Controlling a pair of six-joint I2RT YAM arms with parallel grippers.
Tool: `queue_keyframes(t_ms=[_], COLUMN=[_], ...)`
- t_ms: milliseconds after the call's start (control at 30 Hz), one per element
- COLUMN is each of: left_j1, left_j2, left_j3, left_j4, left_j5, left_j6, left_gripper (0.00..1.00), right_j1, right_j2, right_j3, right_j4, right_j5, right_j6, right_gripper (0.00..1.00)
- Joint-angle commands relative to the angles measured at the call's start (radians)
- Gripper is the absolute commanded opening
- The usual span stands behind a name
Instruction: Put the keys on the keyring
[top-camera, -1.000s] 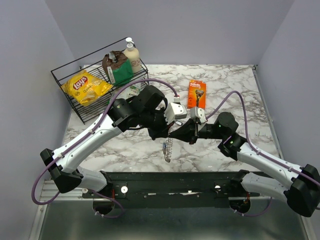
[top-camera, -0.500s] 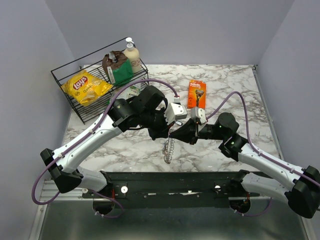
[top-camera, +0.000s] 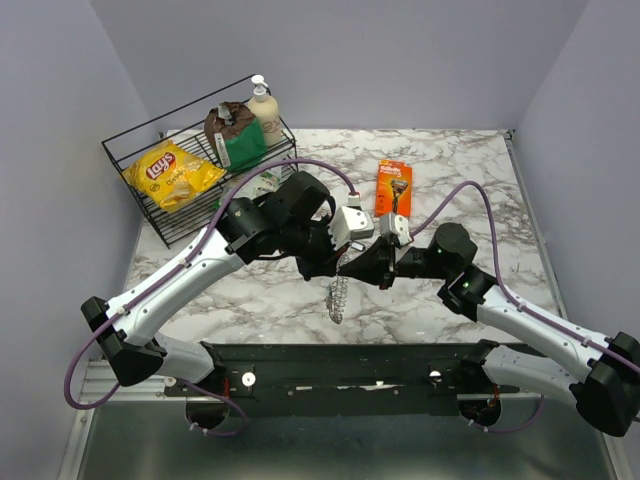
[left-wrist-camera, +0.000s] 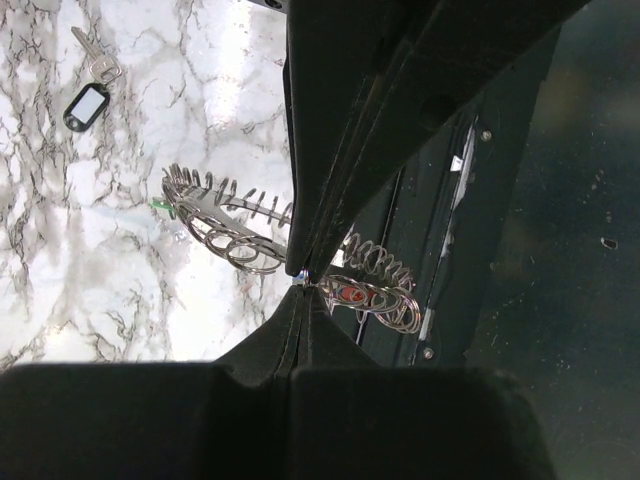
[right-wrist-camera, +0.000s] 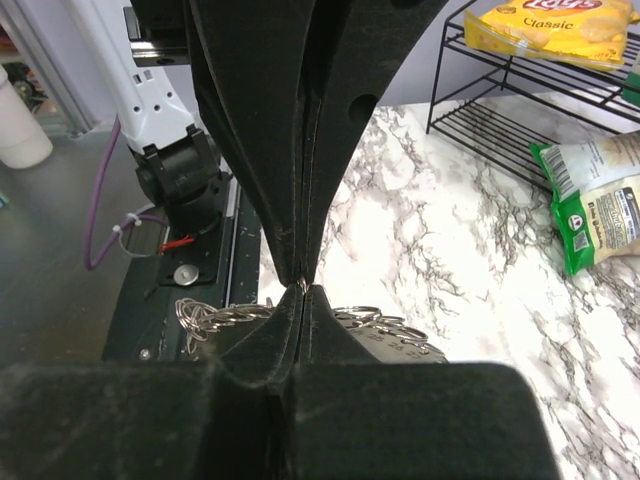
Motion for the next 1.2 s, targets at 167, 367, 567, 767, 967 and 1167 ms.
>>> queue_keyframes(t_ms=[167, 367, 567, 767, 967, 1167], left_j1=[-0.008, -0.008, 0.003, 0.075, 0.251, 0.27], left_j2=[-0.039, -0.103, -0.186, -0.333, -0.46, -0.421], left_j3=[-0.037, -0.11, -0.186, -0.319, -0.5, -0.519], left_j4=[0.058, 0.179, 0.331, 0.579, 0.94, 1.103], left_j5=[0.038, -0.002, -0.064, -0.045, 0.249, 0.479], left_j6=[-0.007, -0.05, -0.122, -0.226, -0.418, -0.488], left_gripper=[0.0, 0.09, 0.68, 0.72, 0.7, 0.63], right_j1=[-0.001, 0.001, -0.001, -0.001, -0.001, -0.002], right_j2=[-0.002, -0.022, -0.06, -0.129, -0.192, -0.178], right_j3=[0.021, 0.013, -0.025, -0.09, -0.194, -0.265], right_j4=[0.04, 0.084, 0.159, 0.25, 0.503, 0.822], right_j5=[0.047, 0.059, 0.116, 0.242, 0.317, 0.262], right_j6=[0.044, 0.09, 0.15, 0.176, 0.244, 0.307], right_gripper=[0.01, 0.01, 0.01, 0.01, 0.01, 0.01])
